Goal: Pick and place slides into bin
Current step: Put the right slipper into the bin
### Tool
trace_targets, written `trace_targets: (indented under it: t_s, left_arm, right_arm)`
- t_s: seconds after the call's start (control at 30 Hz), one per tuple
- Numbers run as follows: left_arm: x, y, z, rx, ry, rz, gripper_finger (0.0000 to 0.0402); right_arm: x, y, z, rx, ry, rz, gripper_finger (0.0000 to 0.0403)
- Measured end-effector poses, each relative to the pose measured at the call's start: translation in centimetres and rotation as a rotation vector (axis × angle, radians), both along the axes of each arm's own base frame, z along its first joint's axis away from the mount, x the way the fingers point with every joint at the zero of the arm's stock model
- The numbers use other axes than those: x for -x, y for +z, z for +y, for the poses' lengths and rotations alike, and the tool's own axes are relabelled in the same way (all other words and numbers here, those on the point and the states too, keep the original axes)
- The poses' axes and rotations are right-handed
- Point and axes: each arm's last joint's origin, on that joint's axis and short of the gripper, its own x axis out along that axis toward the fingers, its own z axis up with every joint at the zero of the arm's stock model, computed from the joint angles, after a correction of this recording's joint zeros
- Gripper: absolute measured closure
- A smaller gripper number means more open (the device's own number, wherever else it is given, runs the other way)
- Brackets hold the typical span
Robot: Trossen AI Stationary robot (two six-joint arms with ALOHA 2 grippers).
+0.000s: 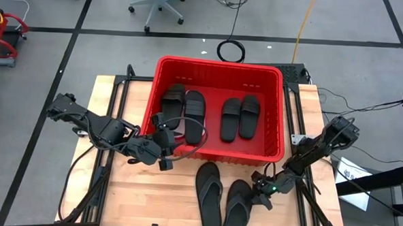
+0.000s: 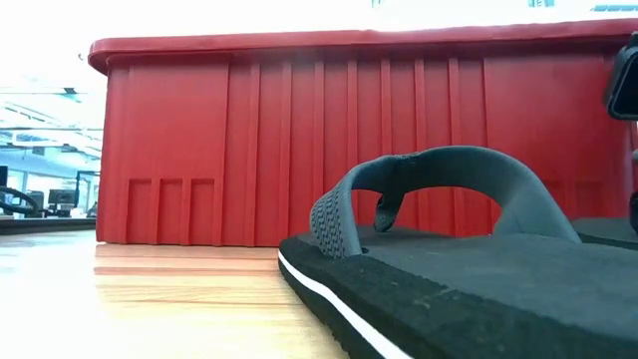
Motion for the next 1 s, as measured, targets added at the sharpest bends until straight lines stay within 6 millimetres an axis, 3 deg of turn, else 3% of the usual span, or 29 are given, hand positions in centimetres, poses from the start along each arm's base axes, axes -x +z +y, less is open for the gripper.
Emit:
trace_targets:
  t_s: [0.37,1.0]
  left_arm:
    - [0.0,0.0,0.0,0.000,0.000,0.000,0.0272]
    - [0.0,0.0,0.0,0.000,0.001,0.000,0.0272]
  right_arm:
    - [-0.1,0.3,0.1,0.016,0.018,-0.051,0.0395]
    - [-0.4,1.7,-1.0,0.060,-0.007,-0.078,0.0402]
